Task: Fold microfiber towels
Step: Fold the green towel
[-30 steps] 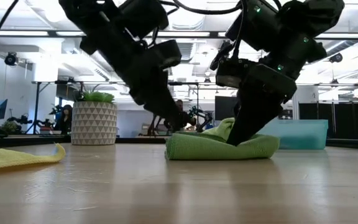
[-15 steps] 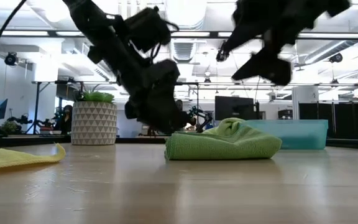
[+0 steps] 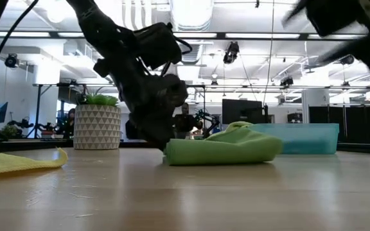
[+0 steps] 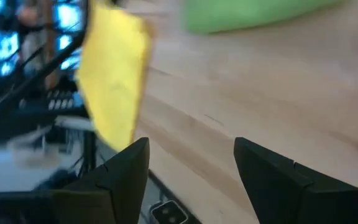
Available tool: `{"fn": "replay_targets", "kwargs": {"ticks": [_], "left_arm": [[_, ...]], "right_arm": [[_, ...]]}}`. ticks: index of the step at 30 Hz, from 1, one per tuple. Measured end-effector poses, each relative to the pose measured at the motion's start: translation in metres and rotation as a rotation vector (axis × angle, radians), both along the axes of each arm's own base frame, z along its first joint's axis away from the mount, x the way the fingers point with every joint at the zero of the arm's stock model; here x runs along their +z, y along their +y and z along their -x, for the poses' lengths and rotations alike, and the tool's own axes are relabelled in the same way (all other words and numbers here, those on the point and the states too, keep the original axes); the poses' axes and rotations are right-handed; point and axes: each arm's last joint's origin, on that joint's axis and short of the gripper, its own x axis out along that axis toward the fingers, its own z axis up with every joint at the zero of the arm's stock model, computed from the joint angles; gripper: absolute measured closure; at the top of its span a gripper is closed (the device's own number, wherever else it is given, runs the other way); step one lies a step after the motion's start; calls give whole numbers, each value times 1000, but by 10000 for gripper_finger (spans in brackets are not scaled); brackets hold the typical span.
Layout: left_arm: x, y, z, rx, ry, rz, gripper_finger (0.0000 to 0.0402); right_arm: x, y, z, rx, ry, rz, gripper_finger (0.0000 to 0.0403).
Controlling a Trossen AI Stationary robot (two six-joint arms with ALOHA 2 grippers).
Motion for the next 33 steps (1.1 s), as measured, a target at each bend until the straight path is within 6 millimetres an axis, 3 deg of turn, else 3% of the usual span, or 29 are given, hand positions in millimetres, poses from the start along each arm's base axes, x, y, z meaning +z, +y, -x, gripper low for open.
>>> {"fn": "replay_targets", "kwargs": {"ticks": [6, 16, 33], "left_arm": [[0, -24, 2, -22, 47, 190, 389], [1, -37, 2, 34, 69, 262, 389], [3, -54, 4, -45, 69, 306, 389]], "right_arm": [[-46, 10, -8, -162, 109, -110, 170], [-94, 15, -46, -221, -31, -220, 147], [-99, -27, -60, -331, 98, -168, 145]]}}
